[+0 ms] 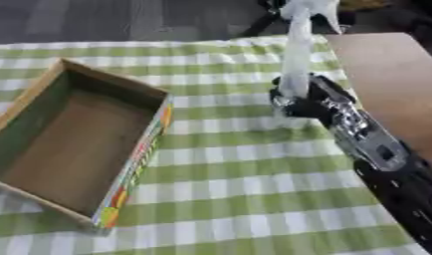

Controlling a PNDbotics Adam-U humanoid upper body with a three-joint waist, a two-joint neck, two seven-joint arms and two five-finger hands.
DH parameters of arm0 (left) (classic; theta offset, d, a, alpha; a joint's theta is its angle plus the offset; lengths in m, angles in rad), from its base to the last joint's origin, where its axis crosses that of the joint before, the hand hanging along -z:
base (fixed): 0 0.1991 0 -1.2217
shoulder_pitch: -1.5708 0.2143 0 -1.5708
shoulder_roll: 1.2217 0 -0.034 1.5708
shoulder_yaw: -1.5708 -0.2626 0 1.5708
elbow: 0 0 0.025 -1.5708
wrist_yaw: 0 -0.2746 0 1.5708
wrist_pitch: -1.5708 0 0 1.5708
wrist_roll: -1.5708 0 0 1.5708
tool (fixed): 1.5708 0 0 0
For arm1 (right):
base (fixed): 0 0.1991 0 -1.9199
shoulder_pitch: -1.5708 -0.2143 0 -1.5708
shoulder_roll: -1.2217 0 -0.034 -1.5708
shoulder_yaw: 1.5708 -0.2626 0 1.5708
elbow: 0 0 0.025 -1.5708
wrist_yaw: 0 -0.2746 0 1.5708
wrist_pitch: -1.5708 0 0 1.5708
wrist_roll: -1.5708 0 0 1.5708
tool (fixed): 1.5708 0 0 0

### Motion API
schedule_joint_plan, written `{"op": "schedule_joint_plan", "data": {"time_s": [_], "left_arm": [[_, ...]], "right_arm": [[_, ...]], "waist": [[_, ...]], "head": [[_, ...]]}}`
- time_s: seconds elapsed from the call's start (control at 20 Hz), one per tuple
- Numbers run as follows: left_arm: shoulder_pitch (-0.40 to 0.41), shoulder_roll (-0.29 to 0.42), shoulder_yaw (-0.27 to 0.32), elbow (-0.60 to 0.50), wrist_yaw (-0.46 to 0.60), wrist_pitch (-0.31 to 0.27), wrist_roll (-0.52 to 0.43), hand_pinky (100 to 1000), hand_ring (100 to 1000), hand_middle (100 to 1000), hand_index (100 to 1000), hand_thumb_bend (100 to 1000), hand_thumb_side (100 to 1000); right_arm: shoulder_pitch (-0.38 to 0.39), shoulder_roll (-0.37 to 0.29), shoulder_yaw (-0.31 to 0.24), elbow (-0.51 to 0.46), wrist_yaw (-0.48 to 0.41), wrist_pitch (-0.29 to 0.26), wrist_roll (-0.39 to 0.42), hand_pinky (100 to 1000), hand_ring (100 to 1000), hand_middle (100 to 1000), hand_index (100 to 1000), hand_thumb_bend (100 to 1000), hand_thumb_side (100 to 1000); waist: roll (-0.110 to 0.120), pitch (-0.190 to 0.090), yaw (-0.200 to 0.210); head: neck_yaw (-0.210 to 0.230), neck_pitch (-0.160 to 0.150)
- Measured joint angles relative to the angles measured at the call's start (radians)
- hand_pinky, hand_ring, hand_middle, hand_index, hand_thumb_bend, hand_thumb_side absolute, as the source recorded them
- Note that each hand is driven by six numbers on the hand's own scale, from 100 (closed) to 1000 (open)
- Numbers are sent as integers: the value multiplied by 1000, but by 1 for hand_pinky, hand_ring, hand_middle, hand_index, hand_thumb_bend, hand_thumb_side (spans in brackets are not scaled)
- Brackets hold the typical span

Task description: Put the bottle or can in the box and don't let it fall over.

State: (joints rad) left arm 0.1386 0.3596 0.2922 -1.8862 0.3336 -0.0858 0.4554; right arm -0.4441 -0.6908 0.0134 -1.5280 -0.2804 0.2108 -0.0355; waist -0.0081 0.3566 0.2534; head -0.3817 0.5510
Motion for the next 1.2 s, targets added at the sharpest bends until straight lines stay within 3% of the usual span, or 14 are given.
{"op": "schedule_joint_plan", "data": {"time_s": [0.9, 1.2], "left_arm": [[0, 0, 0, 0, 1, 0, 0, 1000, 540, 739, 800, 163, 850], [0, 0, 0, 0, 1, 0, -1, 1000, 540, 739, 800, 164, 847]], "right_arm": [[-26, 1, 0, -64, -105, 4, -37, 1000, 792, 353, 164, 100, 100], [-83, 2, 0, -111, -115, 4, -51, 1000, 796, 358, 168, 100, 100]], "waist": [[0, -1, 3], [0, -12, 4]], "head": [[-9, 0], [-13, 2]]}}
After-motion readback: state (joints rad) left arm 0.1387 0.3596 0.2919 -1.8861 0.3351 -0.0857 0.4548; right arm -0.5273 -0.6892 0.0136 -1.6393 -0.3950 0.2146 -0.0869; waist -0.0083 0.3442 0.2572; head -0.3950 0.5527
